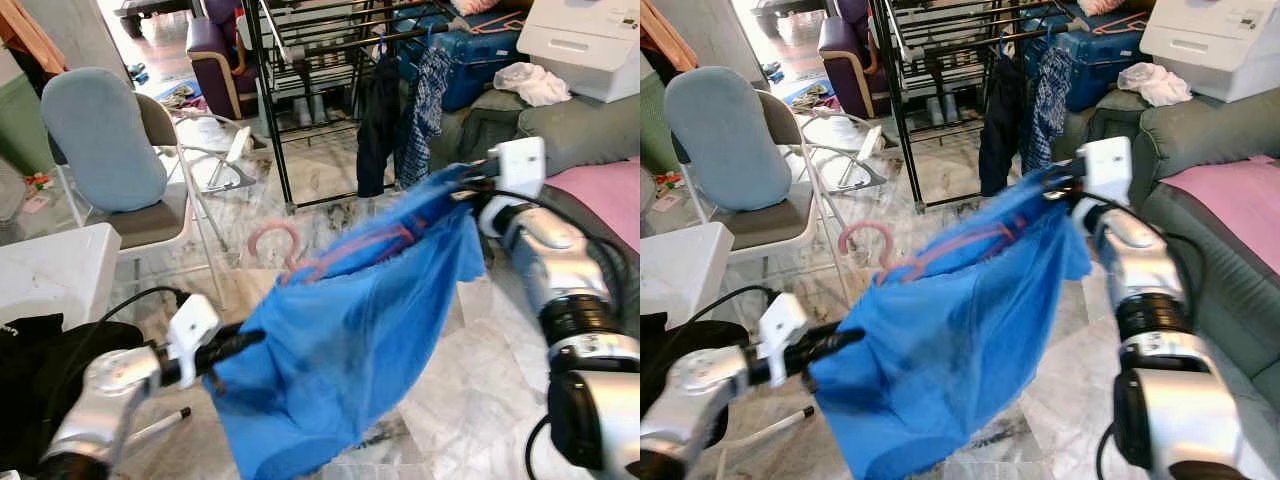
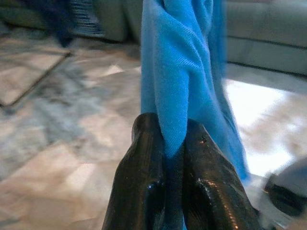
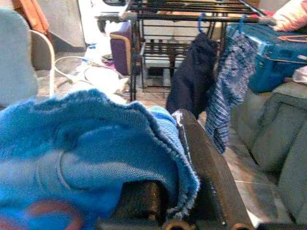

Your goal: Hang hanger

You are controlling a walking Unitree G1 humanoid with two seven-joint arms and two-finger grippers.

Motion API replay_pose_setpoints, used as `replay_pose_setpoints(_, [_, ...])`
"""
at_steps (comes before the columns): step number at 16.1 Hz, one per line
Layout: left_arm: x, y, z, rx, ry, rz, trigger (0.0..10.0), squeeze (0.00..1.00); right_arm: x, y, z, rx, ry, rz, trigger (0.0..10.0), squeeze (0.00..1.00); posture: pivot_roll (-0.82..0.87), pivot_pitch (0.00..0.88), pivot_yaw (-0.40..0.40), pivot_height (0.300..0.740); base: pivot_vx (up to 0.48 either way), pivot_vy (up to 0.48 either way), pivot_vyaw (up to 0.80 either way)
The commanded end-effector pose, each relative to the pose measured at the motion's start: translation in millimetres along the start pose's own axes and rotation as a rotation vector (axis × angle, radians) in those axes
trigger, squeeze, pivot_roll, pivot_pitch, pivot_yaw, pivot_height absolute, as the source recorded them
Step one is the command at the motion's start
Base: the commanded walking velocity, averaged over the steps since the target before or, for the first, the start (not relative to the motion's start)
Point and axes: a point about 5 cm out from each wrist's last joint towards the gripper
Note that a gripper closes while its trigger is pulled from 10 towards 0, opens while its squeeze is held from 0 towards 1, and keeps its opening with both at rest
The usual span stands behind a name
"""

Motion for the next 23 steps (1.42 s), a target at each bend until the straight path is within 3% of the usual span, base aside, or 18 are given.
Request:
replay_pose_setpoints(1, [1.5, 0.3, 9.1, 0.082, 0.025, 0.007, 0.0, 0.00, 9.6, 6.0, 9.3, 0.032, -0.032, -0.029, 0.0, 0.00, -0.10, 0.000, 0.069, 0.740, 0.000, 0.000, 0.00])
replay_pose_setpoints(6, [0.4, 12.8, 20.2, 0.250, 0.072, 0.088, 0.0, 0.00, 2.1, 9.8, 25.9, 0.077, -0.064, -0.024, 0.0, 0.00, -0.10, 0.000, 0.070, 0.740, 0.000, 0.000, 0.00])
replay_pose_setpoints(8, [8.2, 18.2, 15.1, 0.201, 0.084, 0.038, 0.0, 0.00, 0.3, 10.2, 27.1, 0.073, -0.067, -0.024, 0.0, 0.00, -0.10, 0.000, 0.070, 0.740, 0.000, 0.000, 0.00])
replay_pose_setpoints(11, [6.5, 21.8, 19.3, 0.251, 0.124, 0.108, 0.0, 0.00, -3.8, 10.6, 34.1, 0.091, -0.055, -0.021, 0.0, 0.00, -0.10, 0.000, 0.074, 0.740, 0.000, 0.000, 0.00])
replay_pose_setpoints(12, [6.3, 23.5, 29.5, 0.358, 0.138, 0.145, 0.0, 0.00, -8.7, 10.4, 39.3, 0.108, -0.058, -0.012, 0.0, 0.00, -0.10, 0.000, 0.076, 0.740, 0.000, 0.000, 0.00])
replay_pose_setpoints(14, [6.1, 23.2, 37.0, 0.452, 0.137, 0.172, 0.0, 0.00, -13.8, 10.2, 45.4, 0.125, -0.041, -0.003, 0.0, 0.00, -0.11, 0.000, 0.076, 0.740, 0.000, 0.000, 0.00])
replay_pose_setpoints(19, [4.6, 26.2, 43.3, 0.606, 0.073, 0.196, 0.0, 0.00, -38.4, 4.4, 77.5, 0.251, -0.016, 0.056, 0.0, 0.00, -0.11, 0.000, 0.070, 0.740, 0.000, 0.000, 0.00])
replay_pose_setpoints(23, [13.0, 33.8, 45.5, 0.657, 0.002, 0.154, 0.0, 0.00, -78.4, -17.4, 114.3, 0.411, -0.002, 0.184, 0.0, 0.00, -0.11, 0.000, 0.068, 0.740, 0.000, 0.000, 0.00])
Point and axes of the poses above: a point about 5 cm out from each wrist's last joint towards the gripper, its own y axis pointing out of the wrist towards the gripper, its own x axis along the axis of the wrist's last joint, z = x × y, and after that the axes turned 10 degrees about y, right-handed
